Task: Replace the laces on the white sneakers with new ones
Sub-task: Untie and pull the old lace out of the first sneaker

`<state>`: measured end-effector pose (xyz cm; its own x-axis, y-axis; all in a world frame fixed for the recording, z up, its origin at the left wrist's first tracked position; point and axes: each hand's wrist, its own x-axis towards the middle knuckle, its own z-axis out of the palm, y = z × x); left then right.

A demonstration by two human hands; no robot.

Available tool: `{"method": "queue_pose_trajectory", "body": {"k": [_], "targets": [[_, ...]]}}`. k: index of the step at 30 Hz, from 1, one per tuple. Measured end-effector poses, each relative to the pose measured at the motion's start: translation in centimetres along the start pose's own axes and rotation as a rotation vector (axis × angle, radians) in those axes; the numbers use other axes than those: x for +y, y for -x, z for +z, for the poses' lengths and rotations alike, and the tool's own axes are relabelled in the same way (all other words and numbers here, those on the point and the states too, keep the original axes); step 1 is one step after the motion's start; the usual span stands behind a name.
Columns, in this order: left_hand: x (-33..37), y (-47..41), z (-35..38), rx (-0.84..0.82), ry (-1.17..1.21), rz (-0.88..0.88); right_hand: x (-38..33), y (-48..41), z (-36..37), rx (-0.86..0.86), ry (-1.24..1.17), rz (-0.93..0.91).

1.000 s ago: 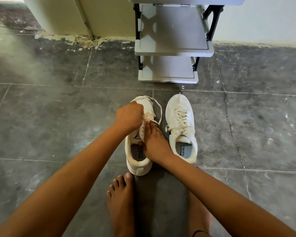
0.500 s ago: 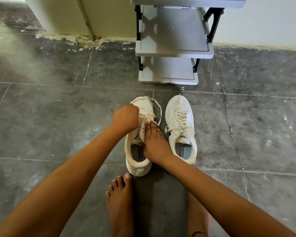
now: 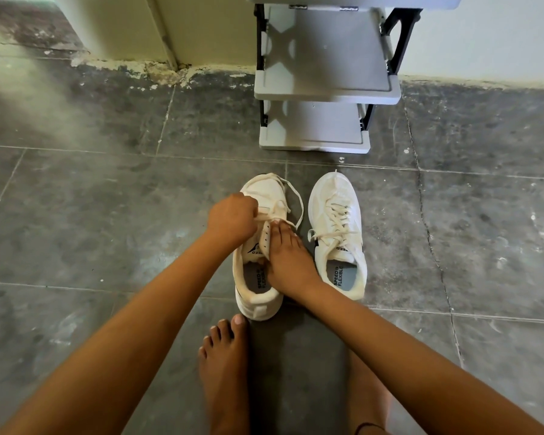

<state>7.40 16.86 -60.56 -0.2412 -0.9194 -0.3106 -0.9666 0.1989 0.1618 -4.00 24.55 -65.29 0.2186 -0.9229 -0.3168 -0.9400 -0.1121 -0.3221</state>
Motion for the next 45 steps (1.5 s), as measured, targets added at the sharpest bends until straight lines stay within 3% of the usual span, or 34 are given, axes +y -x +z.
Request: {"method": "queue_pose_trajectory", "body": {"k": [5,8,9,12,13,15,18,23,27,37,41,45], "targets": [[0.8,-0.8,0.3,0.021,-0.108,-0.001,0.1,0.1,0.0,0.004,-0.005,0.003],[0.6,-0.6,-0.4,0.03,-0.026,-0.018,0.1,0.1,0.0,-0.013,-0.006,0.014],[0.5,-0.4,-0.7,0.034,0.109,-0.013,0.0,0.1,0.1,-0.025,-0.006,0.019],[2.7,1.0,-3.9,0.008,0.852,0.048,-0.2,-0.4,0.1,-0.05,-0.016,0.039],[3.6,1.0,-5.2,0.06,0.935,0.102,-0.3,-0.5,0.1,-0.072,-0.027,0.05],[4.5,0.5,-7.3,0.191,0.788,0.165,-0.2,-0.5,-0.1,-0.089,-0.028,0.061],[3.2,-0.5,-7.1,0.29,0.629,0.046,0.2,-0.2,0.0,-0.044,-0.004,0.04],[-0.2,-0.7,-2.5,0.149,0.508,-0.069,-0.1,-0.1,0.1,-0.011,-0.025,0.019],[-0.5,-0.7,0.1,0.04,0.261,-0.021,0.1,0.0,0.1,-0.011,-0.027,0.021],[0.7,-1.4,0.7,0.034,-0.209,0.035,0.0,0.2,0.2,0.011,-0.037,0.024],[0.5,-2.0,0.2,-0.09,-0.104,0.072,-0.1,0.1,0.2,0.004,-0.024,0.019],[0.6,-1.7,-0.6,-0.156,0.393,0.028,-0.2,0.2,-0.1,0.005,-0.039,0.021]]}}
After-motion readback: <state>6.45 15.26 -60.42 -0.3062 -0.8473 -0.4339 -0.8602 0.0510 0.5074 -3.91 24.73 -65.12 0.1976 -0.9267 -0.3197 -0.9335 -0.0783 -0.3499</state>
